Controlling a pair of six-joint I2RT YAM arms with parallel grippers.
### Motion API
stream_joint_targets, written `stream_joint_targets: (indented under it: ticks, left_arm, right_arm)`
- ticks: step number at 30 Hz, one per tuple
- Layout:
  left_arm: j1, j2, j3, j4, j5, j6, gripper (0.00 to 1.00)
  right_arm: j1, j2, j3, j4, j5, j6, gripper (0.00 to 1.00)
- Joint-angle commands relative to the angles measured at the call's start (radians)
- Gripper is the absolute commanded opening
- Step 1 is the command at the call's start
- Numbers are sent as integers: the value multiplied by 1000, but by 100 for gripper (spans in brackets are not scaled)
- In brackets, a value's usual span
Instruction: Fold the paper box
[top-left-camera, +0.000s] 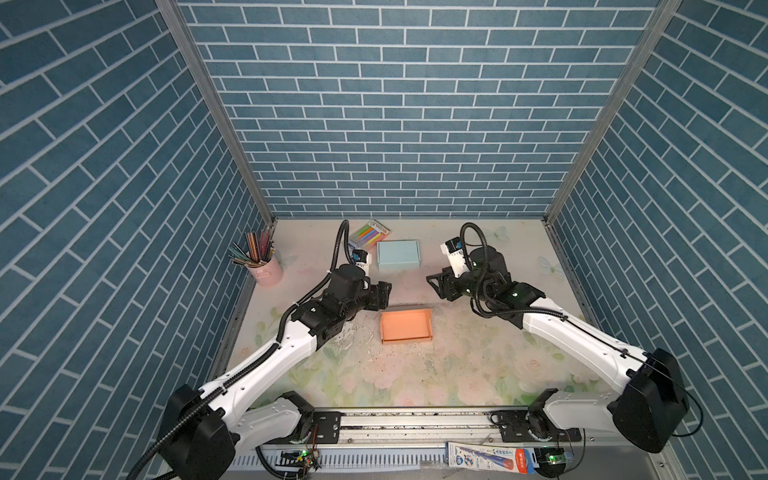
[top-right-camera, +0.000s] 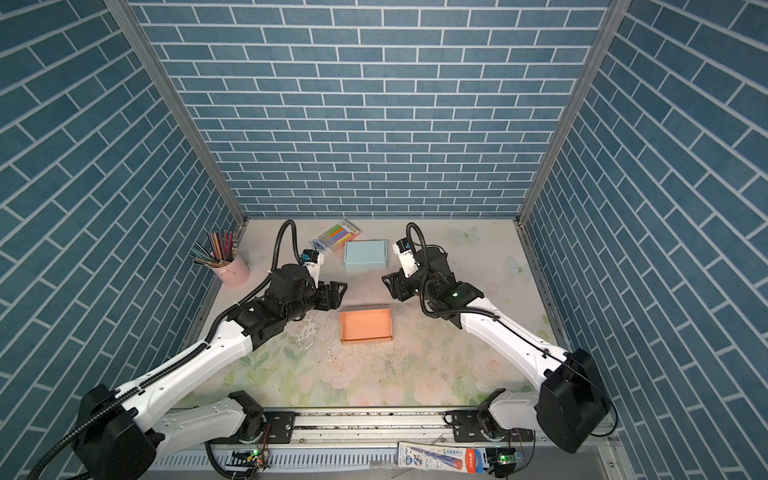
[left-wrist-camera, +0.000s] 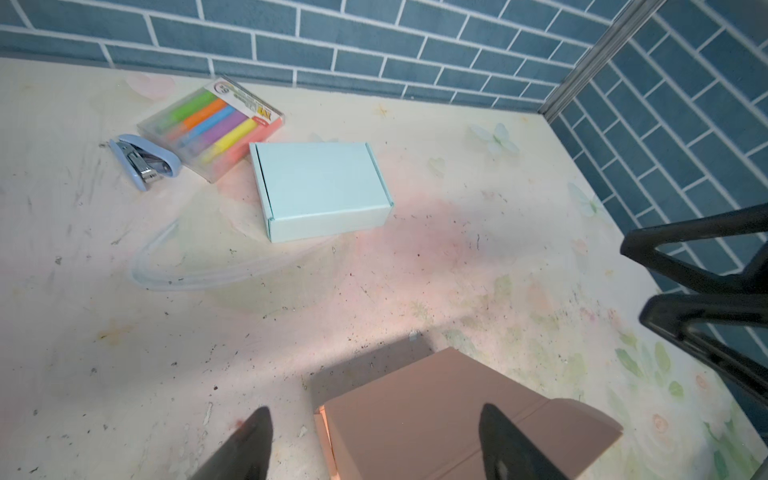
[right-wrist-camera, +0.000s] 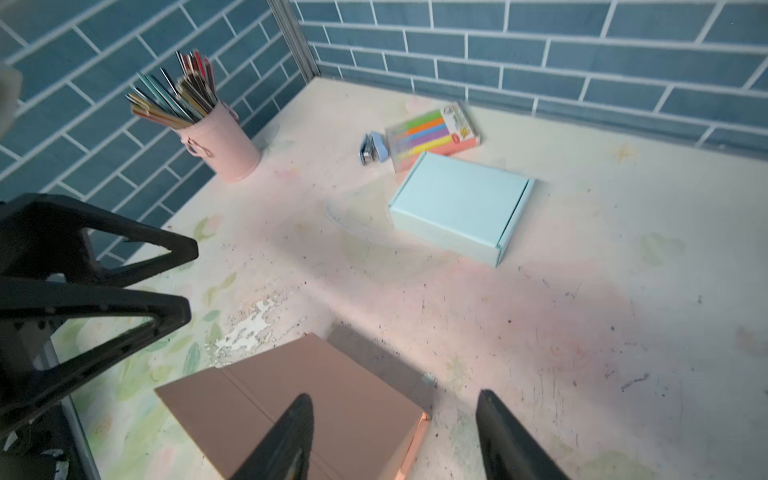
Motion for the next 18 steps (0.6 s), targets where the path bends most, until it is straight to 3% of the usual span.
stream_joint_targets:
  ticks: [1, 7, 14, 18]
  left_arm:
    - [19, 35, -20, 44, 52, 12, 75]
    - [28, 88, -82, 108, 69, 2, 73]
    - [27, 111, -154, 167, 117, -21, 58]
    - [26, 111, -204, 204, 138, -43, 57]
  right_arm:
    - [1, 25, -14, 11, -67, -12, 63]
    - [2, 71, -49, 52, -80, 2, 62]
    - [2, 127, -62, 20, -150, -2, 58]
    - [2, 107, -115, 29, -146, 8, 58]
